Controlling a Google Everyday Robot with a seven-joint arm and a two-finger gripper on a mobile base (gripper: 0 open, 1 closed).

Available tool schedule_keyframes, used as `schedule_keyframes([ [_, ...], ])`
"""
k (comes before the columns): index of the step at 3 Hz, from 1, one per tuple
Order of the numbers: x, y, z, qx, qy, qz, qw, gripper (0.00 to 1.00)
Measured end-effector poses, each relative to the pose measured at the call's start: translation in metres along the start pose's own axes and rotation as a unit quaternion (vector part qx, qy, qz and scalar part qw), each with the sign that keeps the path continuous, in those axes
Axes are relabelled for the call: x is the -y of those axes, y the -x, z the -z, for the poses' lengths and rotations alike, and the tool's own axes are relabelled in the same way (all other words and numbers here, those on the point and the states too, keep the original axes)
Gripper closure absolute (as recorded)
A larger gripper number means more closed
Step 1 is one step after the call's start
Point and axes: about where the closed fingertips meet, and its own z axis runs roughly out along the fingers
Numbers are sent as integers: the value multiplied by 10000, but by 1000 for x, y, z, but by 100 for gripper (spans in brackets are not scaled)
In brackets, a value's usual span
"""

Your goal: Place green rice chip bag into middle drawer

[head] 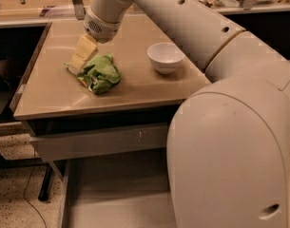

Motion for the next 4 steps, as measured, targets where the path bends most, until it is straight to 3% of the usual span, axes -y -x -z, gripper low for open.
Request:
schedule_keyframes([
  [4, 7, -6, -59, -457, 307, -195, 9983, 0],
])
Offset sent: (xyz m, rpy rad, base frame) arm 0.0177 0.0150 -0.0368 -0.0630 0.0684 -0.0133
